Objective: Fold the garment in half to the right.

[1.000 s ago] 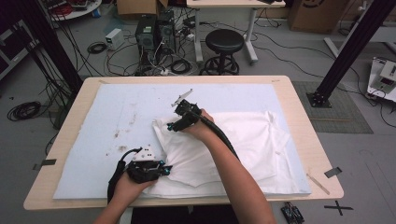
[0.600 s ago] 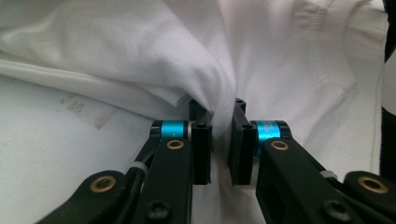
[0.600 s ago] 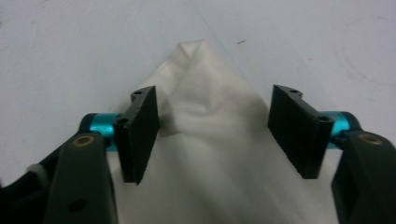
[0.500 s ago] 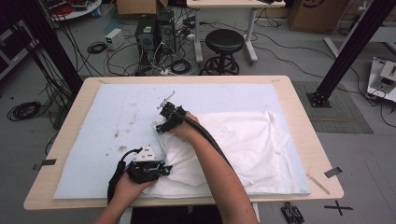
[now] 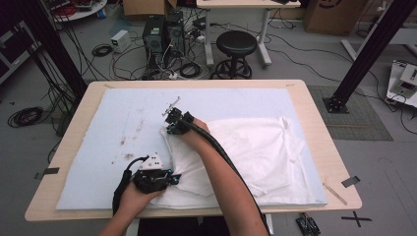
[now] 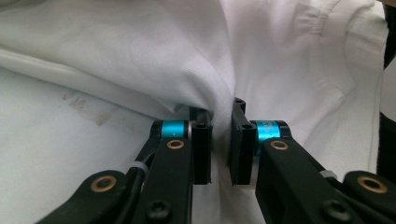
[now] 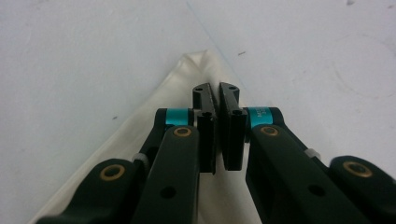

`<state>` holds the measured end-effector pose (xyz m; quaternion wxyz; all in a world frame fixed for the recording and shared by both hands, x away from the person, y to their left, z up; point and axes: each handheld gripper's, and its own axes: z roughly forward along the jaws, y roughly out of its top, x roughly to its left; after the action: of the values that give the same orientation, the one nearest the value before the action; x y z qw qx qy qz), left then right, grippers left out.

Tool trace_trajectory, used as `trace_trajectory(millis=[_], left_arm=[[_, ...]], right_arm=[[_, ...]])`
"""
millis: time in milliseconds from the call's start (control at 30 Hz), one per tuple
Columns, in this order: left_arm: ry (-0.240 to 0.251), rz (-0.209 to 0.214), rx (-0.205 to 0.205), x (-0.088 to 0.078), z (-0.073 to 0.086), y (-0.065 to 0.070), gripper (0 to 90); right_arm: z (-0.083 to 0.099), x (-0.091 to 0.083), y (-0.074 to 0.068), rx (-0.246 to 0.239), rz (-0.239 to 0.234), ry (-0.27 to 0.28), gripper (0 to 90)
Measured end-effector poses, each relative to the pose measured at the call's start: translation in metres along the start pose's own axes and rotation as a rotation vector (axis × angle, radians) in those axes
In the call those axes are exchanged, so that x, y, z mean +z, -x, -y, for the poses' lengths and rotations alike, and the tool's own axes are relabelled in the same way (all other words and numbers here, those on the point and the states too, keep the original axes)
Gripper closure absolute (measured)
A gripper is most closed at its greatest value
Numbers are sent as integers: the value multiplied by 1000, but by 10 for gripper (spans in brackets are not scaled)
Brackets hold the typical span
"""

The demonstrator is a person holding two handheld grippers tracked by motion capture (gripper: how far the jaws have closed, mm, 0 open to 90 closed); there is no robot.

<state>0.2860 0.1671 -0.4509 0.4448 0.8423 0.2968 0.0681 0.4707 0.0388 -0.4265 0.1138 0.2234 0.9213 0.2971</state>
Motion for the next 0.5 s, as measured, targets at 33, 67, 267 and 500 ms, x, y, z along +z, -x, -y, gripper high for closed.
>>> trace_trajectory(millis=[33,67,267,500], left_arm=[[0,2,-1,-1,0,0,818],[1,3,-2,-2,1,0,819],[17,8,-15,-14,4,-2,821],[34,-7,-22,-34,6,-6,824]], right_arm=[[-1,-2,0,1,1,9,877],[-1,-4,0,4,2,16,877],[-11,-18,-3,19,-5,89,879],[-20,-32,-6,39,-15,173,879]])
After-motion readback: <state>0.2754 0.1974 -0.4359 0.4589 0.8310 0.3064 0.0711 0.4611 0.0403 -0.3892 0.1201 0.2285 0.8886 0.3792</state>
